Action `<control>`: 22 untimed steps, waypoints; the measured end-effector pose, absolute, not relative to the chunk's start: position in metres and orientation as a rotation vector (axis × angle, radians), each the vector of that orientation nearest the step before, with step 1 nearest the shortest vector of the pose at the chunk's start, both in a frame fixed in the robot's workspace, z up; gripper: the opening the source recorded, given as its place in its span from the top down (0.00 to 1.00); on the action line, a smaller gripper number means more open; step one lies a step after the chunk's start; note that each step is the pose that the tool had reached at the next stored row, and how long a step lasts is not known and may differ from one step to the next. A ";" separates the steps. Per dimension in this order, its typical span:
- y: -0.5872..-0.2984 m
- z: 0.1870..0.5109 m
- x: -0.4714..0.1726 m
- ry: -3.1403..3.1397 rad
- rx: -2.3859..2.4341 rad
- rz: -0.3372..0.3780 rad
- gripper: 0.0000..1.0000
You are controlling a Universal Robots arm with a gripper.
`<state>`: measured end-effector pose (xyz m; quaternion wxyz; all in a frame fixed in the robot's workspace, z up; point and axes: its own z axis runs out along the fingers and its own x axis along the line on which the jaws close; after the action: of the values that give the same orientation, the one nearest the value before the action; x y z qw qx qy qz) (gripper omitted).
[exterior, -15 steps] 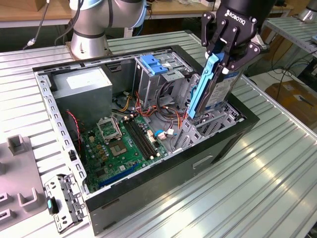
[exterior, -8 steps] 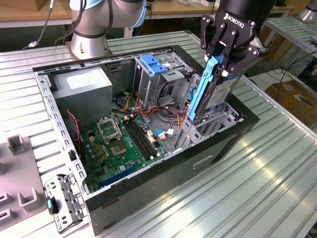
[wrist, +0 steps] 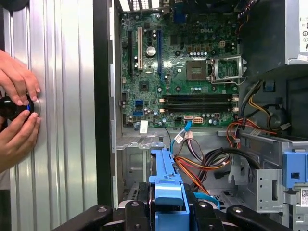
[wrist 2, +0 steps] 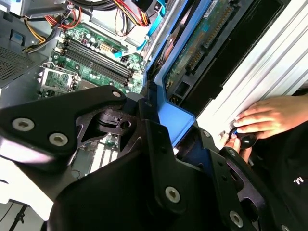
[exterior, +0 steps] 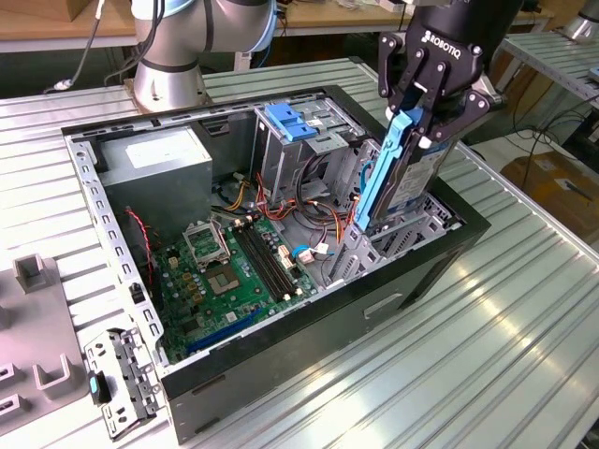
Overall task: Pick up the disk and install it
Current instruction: 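Insert the disk into the insertion slot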
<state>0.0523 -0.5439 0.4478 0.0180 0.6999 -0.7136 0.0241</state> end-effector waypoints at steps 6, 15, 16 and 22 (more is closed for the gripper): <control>-0.546 0.445 0.052 -2.216 2.175 0.075 0.63; -0.546 0.438 0.053 -2.216 2.174 0.074 0.63; -0.546 0.437 0.054 -2.215 2.174 0.074 0.63; -0.546 0.434 0.054 -2.215 2.174 0.073 0.63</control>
<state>0.0538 -0.5461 0.4341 0.0186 0.7002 -0.7134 0.0236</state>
